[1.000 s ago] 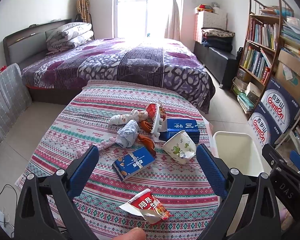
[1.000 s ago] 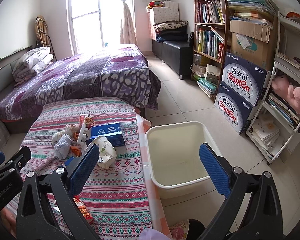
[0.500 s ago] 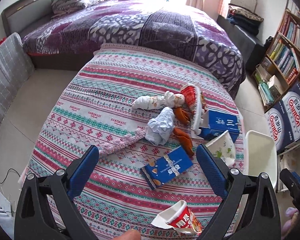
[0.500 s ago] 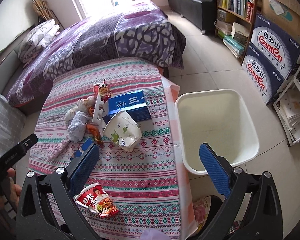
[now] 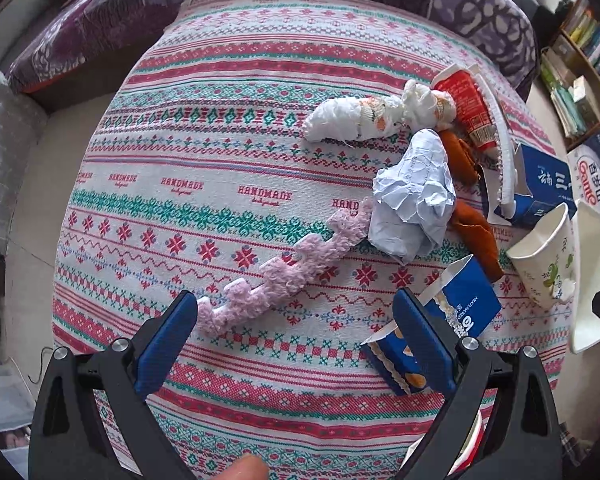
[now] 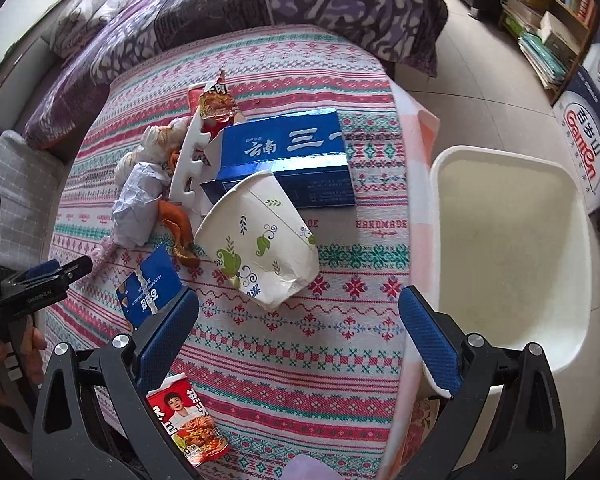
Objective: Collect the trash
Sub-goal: 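Grasp the pink fuzzy strip with the left tool while the right tool grasps the paper cup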
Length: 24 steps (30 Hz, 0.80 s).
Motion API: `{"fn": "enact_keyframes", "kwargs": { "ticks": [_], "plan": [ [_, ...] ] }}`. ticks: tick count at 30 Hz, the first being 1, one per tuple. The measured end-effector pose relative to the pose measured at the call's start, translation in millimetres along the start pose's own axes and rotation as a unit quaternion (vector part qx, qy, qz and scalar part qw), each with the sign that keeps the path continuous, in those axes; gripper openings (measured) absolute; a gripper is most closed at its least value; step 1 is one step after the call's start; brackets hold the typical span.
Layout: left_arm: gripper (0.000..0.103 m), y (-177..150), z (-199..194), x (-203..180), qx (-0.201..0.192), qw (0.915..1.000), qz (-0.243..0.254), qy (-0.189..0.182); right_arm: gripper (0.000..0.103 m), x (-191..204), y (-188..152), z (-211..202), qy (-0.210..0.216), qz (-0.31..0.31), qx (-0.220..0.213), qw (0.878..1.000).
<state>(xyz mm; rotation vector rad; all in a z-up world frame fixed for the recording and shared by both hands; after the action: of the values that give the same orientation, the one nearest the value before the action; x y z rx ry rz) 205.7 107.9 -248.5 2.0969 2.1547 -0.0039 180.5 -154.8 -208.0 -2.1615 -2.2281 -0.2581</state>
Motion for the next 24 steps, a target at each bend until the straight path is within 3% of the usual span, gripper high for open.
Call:
{"fn": "enact_keyframes", "kwargs": {
  "ticks": [8,15,18,24],
  "plan": [
    [0.095,5,27,1,0.039,0.9976,0.048,0.032,0.096,27,19,29,-0.045,-0.1,0.01,0.994],
    [0.095,-4,55,17,0.068,0.9958,0.045,0.042,0.095,27,30,55,-0.089,-0.116,0.027,0.989],
    [0.094,-10,59,21,0.07,0.9963,0.04,0.031,0.075,30,34,61,-0.076,-0.114,0.035,0.99],
    [0.082,-20,59,19,0.064,0.9963,0.051,0.025,0.069,35,38,52,-0.069,-0.115,0.017,0.991]
  ]
}}
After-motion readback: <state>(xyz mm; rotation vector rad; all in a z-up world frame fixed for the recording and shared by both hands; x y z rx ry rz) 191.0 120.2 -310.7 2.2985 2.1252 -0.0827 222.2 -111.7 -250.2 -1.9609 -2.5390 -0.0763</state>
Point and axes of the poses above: each gripper's, at about its wrist camera, not at the fingertips, and z roughly the way its jaws point, x to its left, y to its top, the point moved 9 cm from there along z, roughly the way its jaws point, and after that the axes turned 11 degrees about x, right-handed, at the moved point
